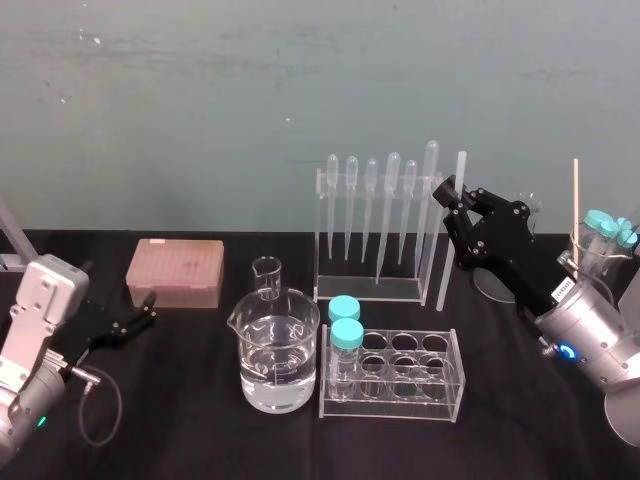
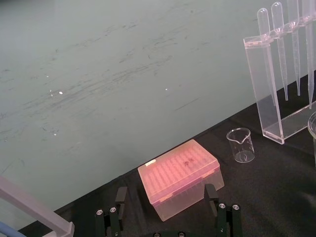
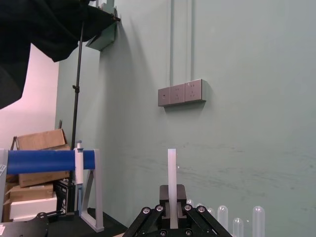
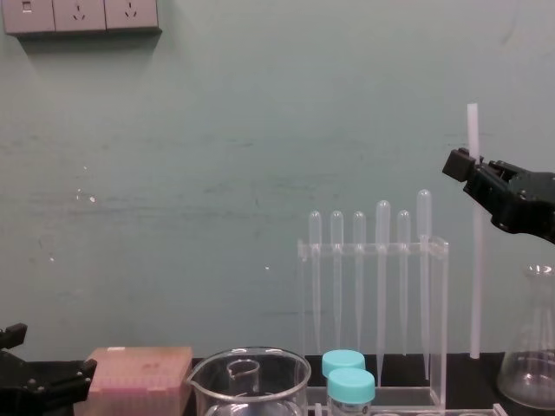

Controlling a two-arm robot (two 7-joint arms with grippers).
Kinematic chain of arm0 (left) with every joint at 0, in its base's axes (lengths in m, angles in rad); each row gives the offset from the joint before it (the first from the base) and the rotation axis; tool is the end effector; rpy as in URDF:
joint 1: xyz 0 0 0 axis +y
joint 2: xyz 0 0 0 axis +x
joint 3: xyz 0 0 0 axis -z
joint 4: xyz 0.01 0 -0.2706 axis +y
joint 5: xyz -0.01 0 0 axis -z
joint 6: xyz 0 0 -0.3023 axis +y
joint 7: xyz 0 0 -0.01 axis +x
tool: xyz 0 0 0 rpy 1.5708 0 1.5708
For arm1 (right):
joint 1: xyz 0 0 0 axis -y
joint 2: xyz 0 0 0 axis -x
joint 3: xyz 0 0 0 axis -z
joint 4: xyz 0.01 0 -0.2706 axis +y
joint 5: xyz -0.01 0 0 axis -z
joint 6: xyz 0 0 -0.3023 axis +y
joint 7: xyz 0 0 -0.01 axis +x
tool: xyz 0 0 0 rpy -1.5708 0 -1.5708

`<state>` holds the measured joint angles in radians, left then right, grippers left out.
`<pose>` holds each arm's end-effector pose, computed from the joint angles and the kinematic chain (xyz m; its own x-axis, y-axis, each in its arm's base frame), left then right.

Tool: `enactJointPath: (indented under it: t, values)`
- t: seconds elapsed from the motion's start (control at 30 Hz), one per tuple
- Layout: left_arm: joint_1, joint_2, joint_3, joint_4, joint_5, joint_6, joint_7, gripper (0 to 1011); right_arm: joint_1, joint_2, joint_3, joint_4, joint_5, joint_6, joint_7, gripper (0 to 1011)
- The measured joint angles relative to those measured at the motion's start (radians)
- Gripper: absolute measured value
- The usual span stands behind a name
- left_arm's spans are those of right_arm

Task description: Pick up the stirring rod with one hand, then place it down.

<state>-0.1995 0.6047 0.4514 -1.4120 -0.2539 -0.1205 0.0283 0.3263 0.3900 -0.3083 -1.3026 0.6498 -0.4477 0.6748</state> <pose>0.3488 0.0734 -0.2854 0.2923 0.8803 0.3737 -0.9553 0.2873 0.0703 0.3968 -0.0524 -0.2532 0.6985 -0.7098 0.0911 0.6189 0.6631 0.4210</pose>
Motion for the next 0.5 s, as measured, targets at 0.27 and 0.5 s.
enactJointPath:
  t: [0.27, 0.5]
  values:
    - [0.0, 0.0, 0.0, 0.0, 0.0, 0.0, 0.0, 1000, 0.001, 0.0, 0.0, -0.001, 0.0, 0.0, -0.001, 70]
    - [0.0, 0.0, 0.0, 0.0, 0.0, 0.0, 0.0, 1000, 0.001, 0.0, 0.0, -0.002, 0.0, 0.0, -0.001, 70]
